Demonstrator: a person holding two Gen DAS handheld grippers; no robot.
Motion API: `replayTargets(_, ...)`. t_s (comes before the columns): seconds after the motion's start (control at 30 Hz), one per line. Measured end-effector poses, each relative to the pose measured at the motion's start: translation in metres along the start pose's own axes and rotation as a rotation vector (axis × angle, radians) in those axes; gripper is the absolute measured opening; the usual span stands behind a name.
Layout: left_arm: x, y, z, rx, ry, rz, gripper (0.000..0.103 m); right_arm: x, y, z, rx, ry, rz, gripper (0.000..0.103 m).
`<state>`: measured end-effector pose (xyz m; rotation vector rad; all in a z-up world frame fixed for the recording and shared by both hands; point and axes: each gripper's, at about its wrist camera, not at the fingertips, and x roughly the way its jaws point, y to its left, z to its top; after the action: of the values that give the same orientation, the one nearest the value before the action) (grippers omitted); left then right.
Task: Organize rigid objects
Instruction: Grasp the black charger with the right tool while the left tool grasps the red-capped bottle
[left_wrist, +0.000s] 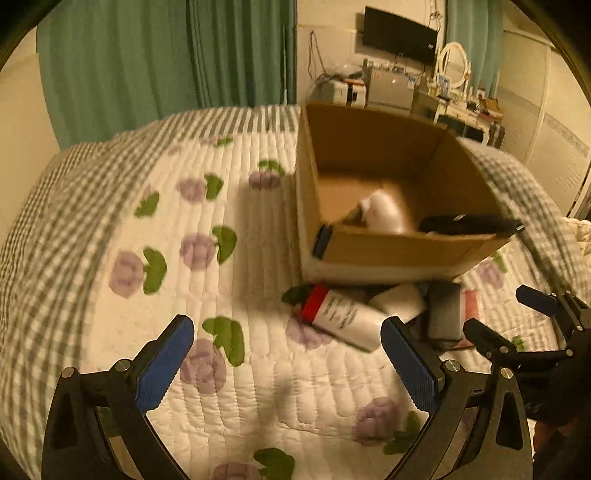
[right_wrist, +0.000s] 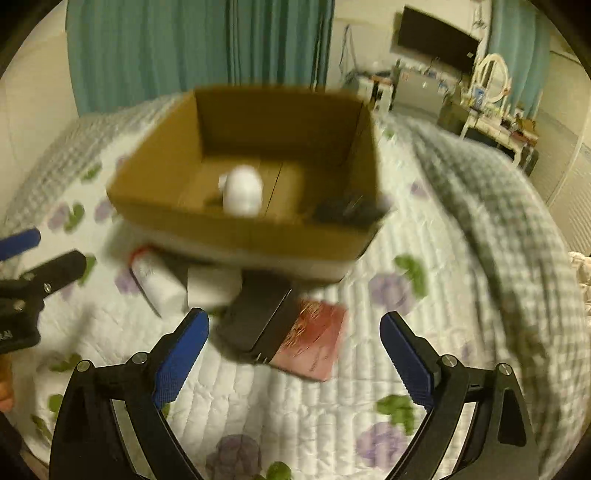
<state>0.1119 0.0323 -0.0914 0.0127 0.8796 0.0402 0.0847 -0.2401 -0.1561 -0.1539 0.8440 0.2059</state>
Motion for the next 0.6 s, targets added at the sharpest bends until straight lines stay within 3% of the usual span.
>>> replayTargets(0.23,0.022,0.003,-0.008,0.007,0.039,0.022,0.103,0.052,0.02,-0.003,-0.011,0.092,0.002,0.091)
replayTargets(0.37,0.029,-0.003,-0.011,0.027,0.069,0.011,0.103,0.072,0.028,-0.003,-0.015,0.148,0.007,0.068)
replayTargets(0.43,0.031,-0.006,-0.012,0.023,0.08,-0.002,0.103,0.071,0.03,-0.006,-0.03,0.135,-0.03,0.063)
replayTargets(0.5,0.033,-0.011,-0.013,0.033,0.086,-0.014,0.103,0.064,0.026,-0.009,-0.012,0.109,-0.027,0.05)
replayTargets(0.6,0.039,-0.023,-0.011,0.078,0.097,-0.027,0.103,0.047,0.017,-0.015,0.01,0.051,-0.069,0.044)
